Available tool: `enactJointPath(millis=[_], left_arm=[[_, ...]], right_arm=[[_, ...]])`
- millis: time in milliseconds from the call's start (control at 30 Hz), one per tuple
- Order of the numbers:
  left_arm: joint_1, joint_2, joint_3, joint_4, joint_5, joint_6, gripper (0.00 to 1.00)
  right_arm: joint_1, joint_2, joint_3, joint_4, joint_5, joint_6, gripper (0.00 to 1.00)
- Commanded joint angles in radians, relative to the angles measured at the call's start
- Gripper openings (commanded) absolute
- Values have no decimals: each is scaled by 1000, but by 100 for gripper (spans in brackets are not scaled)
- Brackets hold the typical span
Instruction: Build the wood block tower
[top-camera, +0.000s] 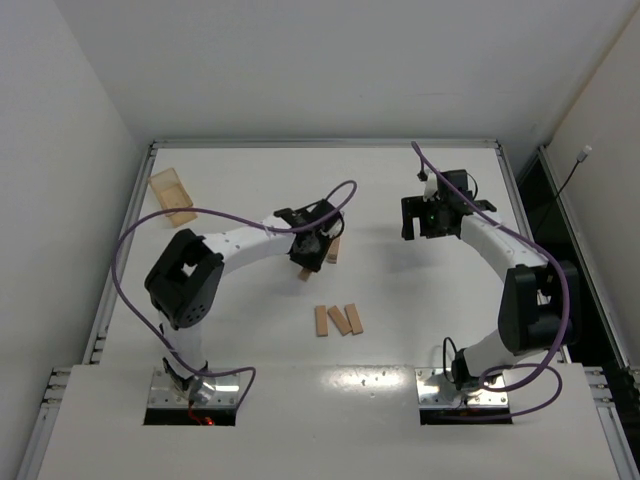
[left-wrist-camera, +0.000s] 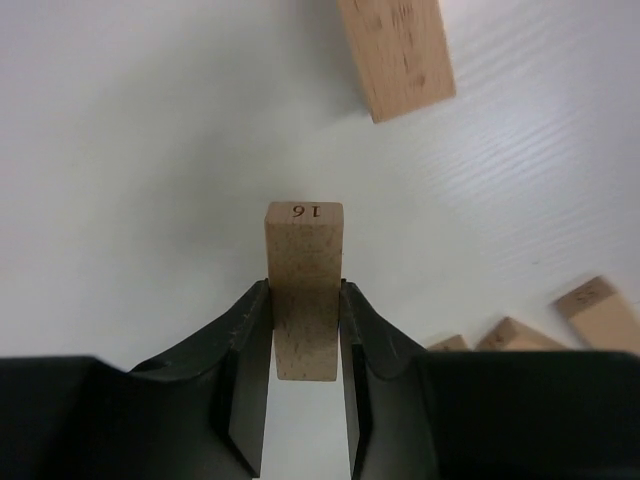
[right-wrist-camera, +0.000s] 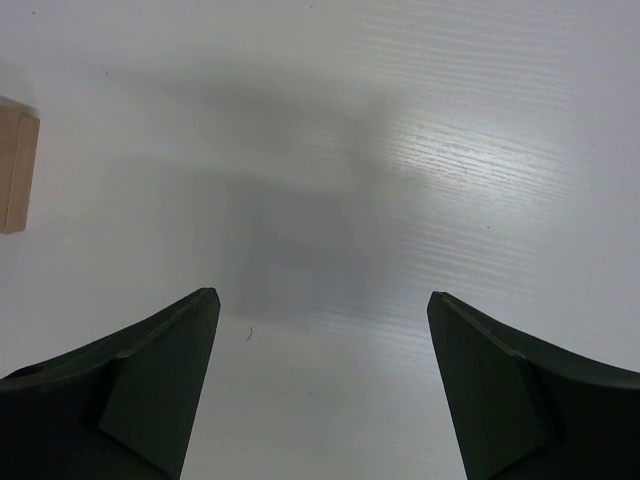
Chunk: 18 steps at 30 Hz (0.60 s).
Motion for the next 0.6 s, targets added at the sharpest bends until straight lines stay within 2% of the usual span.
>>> enactJointPath(millis=[0,67,167,567], left_arm=[[-24,-95,164,-86,-144,-167,0],[-24,-75,264,-144,-187,-259,0],[-24,-35,366,-180,-201,-297,0],[-24,220,652,-255,-198,-311,0]], right_arm=[[-4,-6,18,20,-21,-6,83],[-4,-6,18,20,-21,-6,83],[-4,3,27,20,-31,-6,83],[-4,12,27,11,-31,-6,83]])
